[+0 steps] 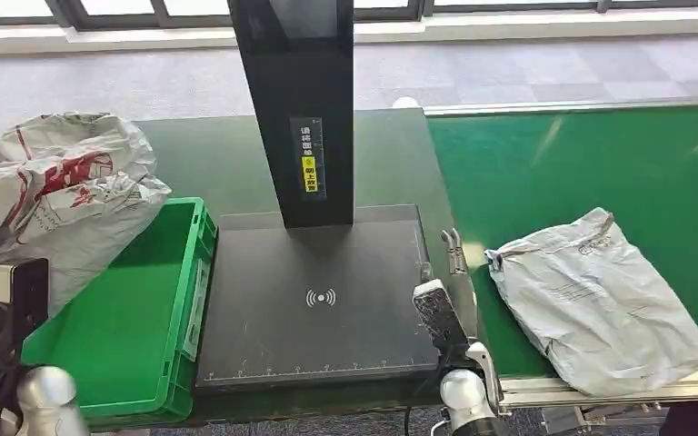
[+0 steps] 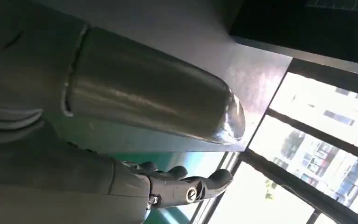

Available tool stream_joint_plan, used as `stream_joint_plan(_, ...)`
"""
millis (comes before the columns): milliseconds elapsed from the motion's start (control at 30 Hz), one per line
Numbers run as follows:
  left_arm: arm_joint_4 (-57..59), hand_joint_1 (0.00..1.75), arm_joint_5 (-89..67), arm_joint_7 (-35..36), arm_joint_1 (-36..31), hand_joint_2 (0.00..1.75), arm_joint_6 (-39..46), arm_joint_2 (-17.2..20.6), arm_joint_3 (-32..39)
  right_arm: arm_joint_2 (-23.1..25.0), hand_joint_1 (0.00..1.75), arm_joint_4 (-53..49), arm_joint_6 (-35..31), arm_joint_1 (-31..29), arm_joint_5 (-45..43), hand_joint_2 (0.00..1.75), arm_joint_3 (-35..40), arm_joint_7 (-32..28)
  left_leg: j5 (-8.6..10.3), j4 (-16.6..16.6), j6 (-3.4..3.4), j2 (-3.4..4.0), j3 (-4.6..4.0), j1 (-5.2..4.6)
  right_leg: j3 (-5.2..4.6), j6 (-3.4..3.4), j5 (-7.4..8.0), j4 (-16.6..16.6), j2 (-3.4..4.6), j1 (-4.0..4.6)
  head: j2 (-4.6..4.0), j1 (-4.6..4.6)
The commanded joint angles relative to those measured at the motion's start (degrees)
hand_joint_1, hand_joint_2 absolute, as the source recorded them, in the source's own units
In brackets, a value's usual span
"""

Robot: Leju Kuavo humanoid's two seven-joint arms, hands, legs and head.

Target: Moved the parcel from conveyor to table for the left to box.

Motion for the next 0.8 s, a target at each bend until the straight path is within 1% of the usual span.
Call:
stream_joint_plan(33,0.88,0.0,-5.2,6.04,1.44,0.0,-0.11,-2.08,-5.46,1.27,0.0,-2.13,-0.48,2.0,-0.75,0.0,-2.36,3.04,-0.03,-0.03,0.03,-0.09,0.08,0.02,0.14,-0.03,-0.07,-0.05,-0.2,0.04,0.0,0.0)
stream_joint_plan(167,3.2,0.0,-7.07,7.46,1.22,0.0,-0.11,-2.08,-6.14,1.97,0.0,-1.58,0.26,1.8,0.11,0.0,-3.91,2.13,-0.02,-0.1,0.04,-0.05,0.15,-0.04,0.19,-0.02,-0.06,-0.06,-0.15,-0.03,0.0,0.0)
stream_joint_plan(200,3.37,0.0,-7.04,7.34,1.2,1.75,-0.11,-2.08,-6.06,2.0,0.0,-1.46,0.36,1.73,0.18,0.0,-4.02,2.06,-0.03,-0.12,0.04,-0.02,0.2,-0.01,0.25,-0.04,-0.06,-0.11,-0.18,0.01,0.0,0.0)
stream_joint_plan(333,3.83,0.0,-6.67,6.91,1.43,1.75,-0.11,-2.08,-5.77,2.09,0.0,-0.93,0.66,1.32,0.32,0.0,-4.43,1.87,-0.02,-0.14,0.04,-0.07,0.22,-0.02,0.25,-0.05,-0.07,-0.11,-0.22,0.02,0.0,0.0)
stream_joint_plan(433,3.75,0.0,-5.92,6.08,1.49,1.75,-0.11,-2.08,-5.16,2.18,0.0,-0.16,1.0,0.8,0.47,0.0,-4.91,1.64,-0.04,-0.1,0.03,0.02,0.19,-0.02,0.19,-0.03,-0.06,-0.08,-0.11,0.02,0.0,0.0)
stream_joint_plan(467,3.72,0.0,-5.74,5.91,1.44,1.75,-0.11,-2.08,-5.01,2.18,0.0,-0.01,1.07,0.72,0.51,0.0,-5.0,1.57,-0.07,-0.2,0.06,0.06,0.36,0.0,0.37,-0.08,-0.1,-0.18,-0.19,0.05,0.0,0.0)
stream_joint_plan(533,3.72,0.0,-5.47,5.59,1.38,1.75,-0.11,-2.08,-4.64,2.26,0.0,0.36,1.25,0.57,0.64,0.0,-5.25,1.38,-0.02,-0.08,0.03,-0.02,0.13,-0.03,0.14,-0.02,-0.04,-0.06,-0.11,0.0,0.0,0.0)
stream_joint_plan(600,3.72,0.0,-5.47,5.59,1.38,1.75,-0.11,-2.08,-4.64,2.26,0.0,0.36,1.25,0.57,0.64,0.0,-5.25,1.38,-0.05,-0.15,0.05,0.03,0.27,-0.02,0.29,-0.05,-0.08,-0.12,-0.16,0.02,0.0,0.0)
stream_joint_plan(667,3.93,0.0,-5.65,5.54,1.31,1.75,-0.11,-2.08,-4.46,2.24,0.0,0.71,1.33,0.53,0.72,0.0,-5.39,1.28,-0.03,-0.08,0.03,0.02,0.14,-0.02,0.16,-0.02,-0.04,-0.06,-0.08,0.0,0.0,0.0)
stream_joint_plan(800,3.93,0.0,-5.65,5.54,1.31,1.75,-0.11,-2.08,-4.46,2.24,0.0,0.71,1.33,0.53,0.72,0.0,-5.39,1.28,-0.04,-0.14,0.04,0.05,0.23,-0.01,0.25,-0.05,-0.05,-0.12,-0.12,0.02,0.0,0.0)
